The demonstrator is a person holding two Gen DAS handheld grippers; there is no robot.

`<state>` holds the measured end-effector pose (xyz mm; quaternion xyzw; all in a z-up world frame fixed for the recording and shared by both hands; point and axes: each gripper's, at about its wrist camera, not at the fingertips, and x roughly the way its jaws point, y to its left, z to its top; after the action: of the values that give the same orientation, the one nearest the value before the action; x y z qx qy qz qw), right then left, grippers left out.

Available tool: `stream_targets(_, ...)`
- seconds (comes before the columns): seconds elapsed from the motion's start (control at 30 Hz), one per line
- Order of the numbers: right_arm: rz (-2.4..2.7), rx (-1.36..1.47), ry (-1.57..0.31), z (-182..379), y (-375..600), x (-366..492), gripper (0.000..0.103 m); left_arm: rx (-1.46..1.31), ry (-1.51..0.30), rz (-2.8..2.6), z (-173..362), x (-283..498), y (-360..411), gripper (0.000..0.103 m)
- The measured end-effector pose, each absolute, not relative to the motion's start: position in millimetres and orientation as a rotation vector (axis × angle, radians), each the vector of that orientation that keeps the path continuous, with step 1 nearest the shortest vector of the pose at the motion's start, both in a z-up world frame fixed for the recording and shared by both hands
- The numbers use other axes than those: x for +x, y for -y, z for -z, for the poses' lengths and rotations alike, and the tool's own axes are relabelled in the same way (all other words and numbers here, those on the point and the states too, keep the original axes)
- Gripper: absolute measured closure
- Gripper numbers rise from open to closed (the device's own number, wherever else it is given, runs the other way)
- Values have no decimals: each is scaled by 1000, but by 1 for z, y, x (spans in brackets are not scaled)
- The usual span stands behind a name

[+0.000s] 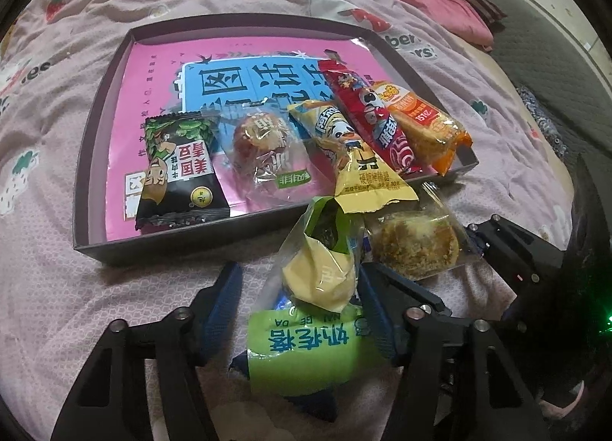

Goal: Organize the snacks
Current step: 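Grasp the green milk-stick bag with the left tool while the right tool grasps the clear bread bag, then carry the green bag into the tray with the left tool while the right tool lowers the bread bag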

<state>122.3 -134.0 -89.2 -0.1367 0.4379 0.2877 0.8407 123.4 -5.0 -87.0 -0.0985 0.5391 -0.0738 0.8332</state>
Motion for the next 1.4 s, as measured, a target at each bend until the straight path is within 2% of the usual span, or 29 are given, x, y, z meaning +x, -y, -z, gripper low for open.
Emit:
stream_targets(0.07,-618,-280,-928,89,134,123,57,-217,-1139,174,86,124,6,50)
stream_targets(0.13,-635,-261,-932,87,135,123,64,-208,-1132,178,86,124,8,53)
stream_targets(0.2,-653,-236,-934,85,137,123,67,-217,-1125,191,85,123,8,61)
stream_targets(0.27,-670,-213,-933,82,140,124,69,-215,-1118,194,83,122,8,62)
stream_targets(0.77,-656,-57,-901,52,175,120,71,-217,-1094,191,65,103,-2,64)
stream_targets(1.4,-644,-45,-787,20,182,106,70,-220,-992,118,23,85,-26,64)
